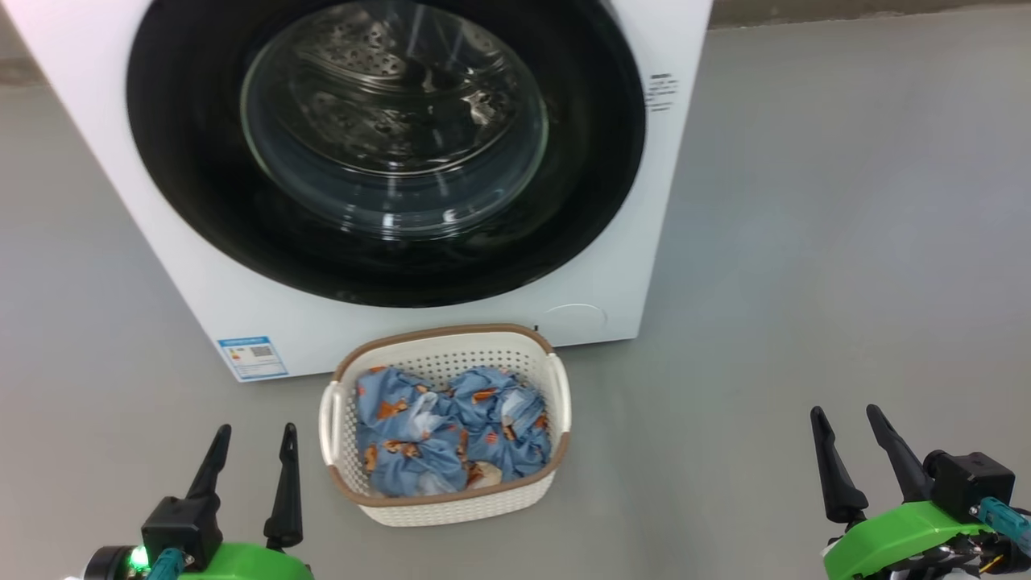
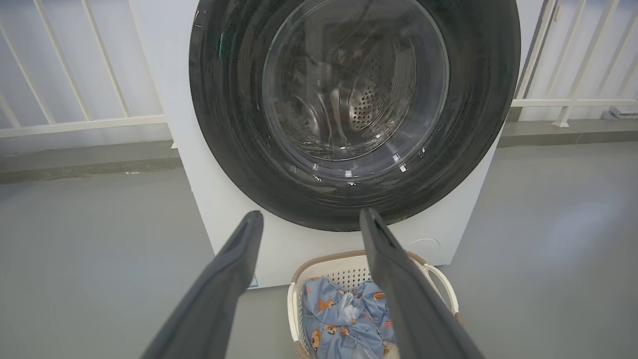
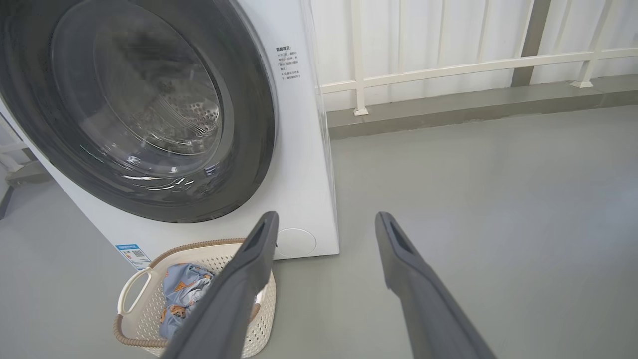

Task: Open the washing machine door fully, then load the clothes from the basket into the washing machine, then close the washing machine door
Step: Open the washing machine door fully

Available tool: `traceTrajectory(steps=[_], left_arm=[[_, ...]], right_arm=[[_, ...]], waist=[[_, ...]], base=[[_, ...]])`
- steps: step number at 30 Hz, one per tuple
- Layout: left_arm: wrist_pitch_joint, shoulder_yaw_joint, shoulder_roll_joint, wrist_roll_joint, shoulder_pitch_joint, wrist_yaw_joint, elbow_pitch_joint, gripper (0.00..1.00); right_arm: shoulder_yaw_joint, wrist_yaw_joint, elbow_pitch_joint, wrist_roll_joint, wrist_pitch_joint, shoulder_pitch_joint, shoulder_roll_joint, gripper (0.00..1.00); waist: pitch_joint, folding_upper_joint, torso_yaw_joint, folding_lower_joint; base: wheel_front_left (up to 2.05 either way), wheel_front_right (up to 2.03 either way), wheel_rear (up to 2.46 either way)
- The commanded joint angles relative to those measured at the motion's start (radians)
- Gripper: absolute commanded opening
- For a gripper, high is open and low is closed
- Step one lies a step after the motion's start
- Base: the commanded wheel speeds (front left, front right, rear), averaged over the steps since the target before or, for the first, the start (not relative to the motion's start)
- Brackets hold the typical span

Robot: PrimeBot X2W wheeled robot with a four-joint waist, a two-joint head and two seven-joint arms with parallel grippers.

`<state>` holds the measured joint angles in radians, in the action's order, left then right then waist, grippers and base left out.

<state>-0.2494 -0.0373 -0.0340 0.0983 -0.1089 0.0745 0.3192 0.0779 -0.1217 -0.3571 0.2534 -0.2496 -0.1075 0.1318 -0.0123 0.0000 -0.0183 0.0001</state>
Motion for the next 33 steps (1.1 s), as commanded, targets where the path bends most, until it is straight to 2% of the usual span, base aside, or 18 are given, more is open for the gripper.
traceTrajectory(steps=[1, 16, 33], left_arm=[[-0.012, 0.030, -0.016, -0.006, -0.041, -0.010, -0.024, 1.00], [-0.012, 0.023, -0.016, 0.004, -0.040, -0.017, -0.055, 1.00], [-0.012, 0.016, -0.016, 0.010, -0.032, -0.002, -0.050, 1.00]], right_arm=[[-0.019, -0.009, 0.021, 0.009, -0.012, -0.037, 0.011, 1.00], [-0.017, -0.009, 0.021, 0.014, -0.012, -0.033, 0.014, 1.00], [-0.009, -0.009, 0.020, 0.012, -0.012, -0.030, 0.011, 1.00]], waist=[[0.000, 0.0000, 0.000, 0.0000], [-0.006, 0.0000, -0.003, 0.0000], [-0.001, 0.0000, -0.006, 0.0000]], base=[[1.07, 1.39, -2.46], [0.98, 1.07, -2.05], [0.11, 0.11, -0.21]])
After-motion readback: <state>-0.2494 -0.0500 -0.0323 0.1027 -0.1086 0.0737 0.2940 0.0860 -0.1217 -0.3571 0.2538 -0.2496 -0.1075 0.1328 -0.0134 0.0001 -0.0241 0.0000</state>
